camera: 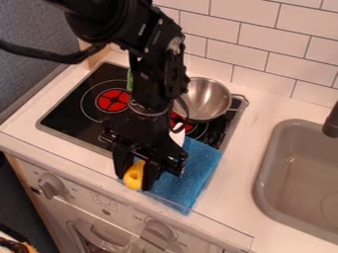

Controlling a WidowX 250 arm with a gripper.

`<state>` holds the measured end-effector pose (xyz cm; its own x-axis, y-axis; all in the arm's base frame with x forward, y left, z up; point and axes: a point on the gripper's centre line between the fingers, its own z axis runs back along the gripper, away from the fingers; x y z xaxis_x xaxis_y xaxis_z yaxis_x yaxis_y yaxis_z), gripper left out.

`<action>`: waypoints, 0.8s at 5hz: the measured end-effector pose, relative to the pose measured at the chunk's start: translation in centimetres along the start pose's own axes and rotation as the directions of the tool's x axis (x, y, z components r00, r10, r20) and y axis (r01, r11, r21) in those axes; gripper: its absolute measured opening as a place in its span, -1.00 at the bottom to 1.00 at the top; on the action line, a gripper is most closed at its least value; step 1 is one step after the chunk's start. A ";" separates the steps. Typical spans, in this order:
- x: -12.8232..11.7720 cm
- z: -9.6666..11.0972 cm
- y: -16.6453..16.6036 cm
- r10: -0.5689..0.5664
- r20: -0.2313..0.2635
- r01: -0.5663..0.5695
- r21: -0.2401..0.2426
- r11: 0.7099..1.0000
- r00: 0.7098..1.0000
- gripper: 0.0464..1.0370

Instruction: Moved the yellow knife and placed on the blue cloth at the bottom right of the cooker

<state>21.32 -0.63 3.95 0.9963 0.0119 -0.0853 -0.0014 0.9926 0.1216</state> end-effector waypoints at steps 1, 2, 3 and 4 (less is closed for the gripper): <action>0.2 -0.2 0.2 -0.022 -0.009 0.022 -0.002 1.000 1.000 0.75; 0.4 0.0 0.8 -0.020 -0.009 0.020 -0.012 1.000 1.000 0.95; 1.0 1.3 1.5 -0.009 0.044 0.010 -0.036 0.999 0.999 0.94; 1.6 2.1 1.9 -0.013 0.073 0.016 -0.049 0.999 0.997 0.93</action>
